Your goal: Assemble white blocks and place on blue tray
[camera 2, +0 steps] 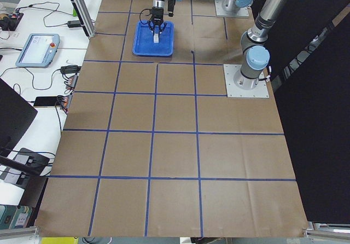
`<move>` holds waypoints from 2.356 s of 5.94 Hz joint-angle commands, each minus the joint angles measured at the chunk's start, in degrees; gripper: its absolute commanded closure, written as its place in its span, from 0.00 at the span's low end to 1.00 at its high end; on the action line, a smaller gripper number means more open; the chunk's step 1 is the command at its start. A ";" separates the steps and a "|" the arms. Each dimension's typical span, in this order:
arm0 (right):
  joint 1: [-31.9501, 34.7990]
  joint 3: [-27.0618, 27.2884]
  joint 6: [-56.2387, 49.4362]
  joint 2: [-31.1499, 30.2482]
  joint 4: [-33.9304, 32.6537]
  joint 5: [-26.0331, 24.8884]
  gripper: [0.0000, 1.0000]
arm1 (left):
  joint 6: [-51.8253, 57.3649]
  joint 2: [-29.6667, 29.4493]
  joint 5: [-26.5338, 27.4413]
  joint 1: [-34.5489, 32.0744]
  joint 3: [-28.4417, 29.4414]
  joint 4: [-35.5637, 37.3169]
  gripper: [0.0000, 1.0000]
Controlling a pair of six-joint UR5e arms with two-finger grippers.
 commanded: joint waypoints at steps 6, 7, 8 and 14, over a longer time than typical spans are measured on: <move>0.06 0.02 0.46 0.04 0.07 0.05 0.63 | 0.39 0.43 0.24 -0.03 -0.06 -0.09 0.01; 0.06 0.02 0.46 0.04 -0.10 0.13 0.63 | 0.39 0.43 0.24 0.06 -0.15 -0.09 0.01; 0.06 0.02 0.46 0.04 -0.19 0.13 0.62 | 0.39 0.43 0.24 0.06 -0.06 -0.09 0.01; 0.06 -0.06 0.46 0.13 -0.28 0.40 0.49 | 0.30 0.60 0.06 0.06 -0.06 -0.26 0.01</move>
